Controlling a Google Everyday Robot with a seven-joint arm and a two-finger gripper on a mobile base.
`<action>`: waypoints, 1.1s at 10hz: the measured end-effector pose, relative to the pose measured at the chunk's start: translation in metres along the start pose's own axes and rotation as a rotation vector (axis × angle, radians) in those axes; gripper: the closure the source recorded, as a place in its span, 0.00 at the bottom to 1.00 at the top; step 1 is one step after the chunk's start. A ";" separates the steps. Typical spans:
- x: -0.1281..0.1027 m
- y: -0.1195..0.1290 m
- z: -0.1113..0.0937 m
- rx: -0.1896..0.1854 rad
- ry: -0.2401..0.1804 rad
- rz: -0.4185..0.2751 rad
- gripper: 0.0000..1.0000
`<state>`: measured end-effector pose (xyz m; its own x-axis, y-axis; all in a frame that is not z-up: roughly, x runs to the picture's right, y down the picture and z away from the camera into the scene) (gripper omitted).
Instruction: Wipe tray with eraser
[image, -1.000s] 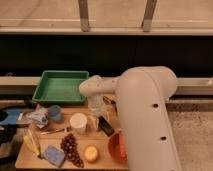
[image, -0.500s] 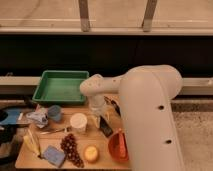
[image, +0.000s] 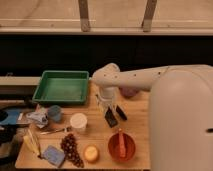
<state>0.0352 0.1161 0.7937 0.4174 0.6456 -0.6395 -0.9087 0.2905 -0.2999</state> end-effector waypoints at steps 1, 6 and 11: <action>-0.008 -0.014 -0.014 -0.013 -0.049 0.007 1.00; -0.081 -0.040 -0.072 -0.053 -0.169 -0.040 1.00; -0.149 0.007 -0.118 -0.093 -0.309 -0.176 1.00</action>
<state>-0.0326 -0.0615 0.8029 0.5321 0.7786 -0.3327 -0.8128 0.3596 -0.4584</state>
